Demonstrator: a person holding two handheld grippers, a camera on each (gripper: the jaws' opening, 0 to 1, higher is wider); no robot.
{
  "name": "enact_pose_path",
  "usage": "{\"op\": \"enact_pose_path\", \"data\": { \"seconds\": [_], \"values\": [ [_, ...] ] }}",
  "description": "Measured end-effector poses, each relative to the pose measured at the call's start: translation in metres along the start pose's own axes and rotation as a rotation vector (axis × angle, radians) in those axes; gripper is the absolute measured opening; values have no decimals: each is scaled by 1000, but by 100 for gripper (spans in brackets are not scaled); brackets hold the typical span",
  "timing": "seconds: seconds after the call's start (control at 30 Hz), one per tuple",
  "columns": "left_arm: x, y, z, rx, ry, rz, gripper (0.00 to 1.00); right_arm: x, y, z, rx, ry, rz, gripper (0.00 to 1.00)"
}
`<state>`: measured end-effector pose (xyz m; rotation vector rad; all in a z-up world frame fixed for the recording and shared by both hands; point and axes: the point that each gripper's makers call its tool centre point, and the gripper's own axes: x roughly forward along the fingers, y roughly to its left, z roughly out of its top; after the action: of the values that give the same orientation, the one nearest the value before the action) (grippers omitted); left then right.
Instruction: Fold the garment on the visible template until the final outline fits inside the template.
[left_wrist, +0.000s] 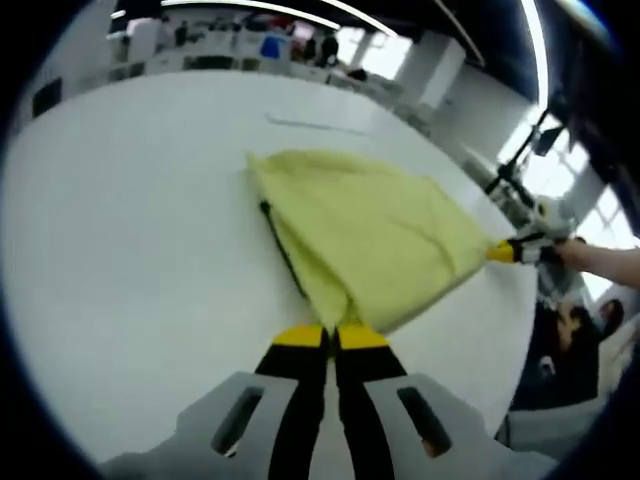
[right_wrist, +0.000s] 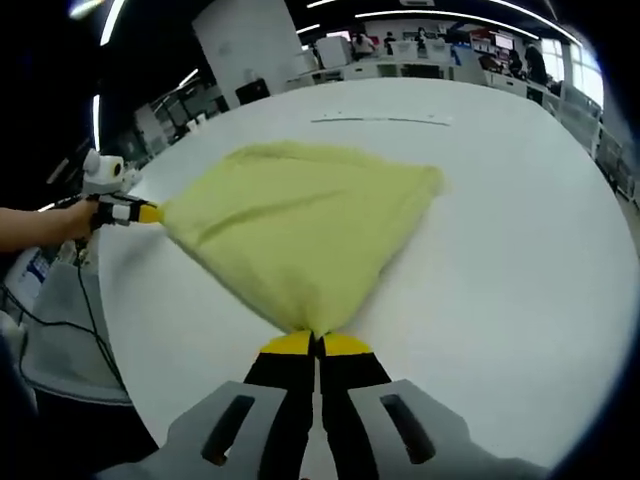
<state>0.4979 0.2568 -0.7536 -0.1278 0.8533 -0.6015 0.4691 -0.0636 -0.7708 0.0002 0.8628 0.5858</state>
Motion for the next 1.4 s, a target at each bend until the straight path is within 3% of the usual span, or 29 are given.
{"op": "enact_pose_path", "data": {
  "seconds": [0.1, 0.17, 0.33, 0.5, 0.6, 0.7, 0.87, 1.13, 1.3, 1.4],
  "values": [
    [-9, 7, -3, -13, -12, 32, 0, -7, -8, -8, 8, 16, -23, 1],
    [-16, 9, -13, -84, -8, 33, 0, -11, -12, -13, 25, 17, -29, 1],
    [-26, 4, -35, -91, 7, 30, 0, -17, -9, -28, 30, 29, -25, 1],
    [-36, 1, -37, -121, -27, 23, 0, -21, -3, -33, 34, 29, -21, 1],
    [-44, -13, -29, -102, -83, -47, 0, -28, 6, -34, 31, 20, 5, 1],
    [-53, -23, -32, 8, -89, -84, 0, -36, 15, -37, 36, 12, 30, 1],
    [-61, -25, -49, -55, -94, -123, 0, -41, 30, -56, 17, 26, 89, 1],
    [-70, -32, -65, -88, -108, -197, 0, -51, 53, -80, -213, 41, 176, 2],
    [-74, -35, -78, -104, -85, -223, 0, -54, 57, -88, -267, 38, 173, 2],
    [-77, -37, -82, -125, -82, -227, 0, -56, 55, -90, -241, 43, 166, 2]
  ]
}}
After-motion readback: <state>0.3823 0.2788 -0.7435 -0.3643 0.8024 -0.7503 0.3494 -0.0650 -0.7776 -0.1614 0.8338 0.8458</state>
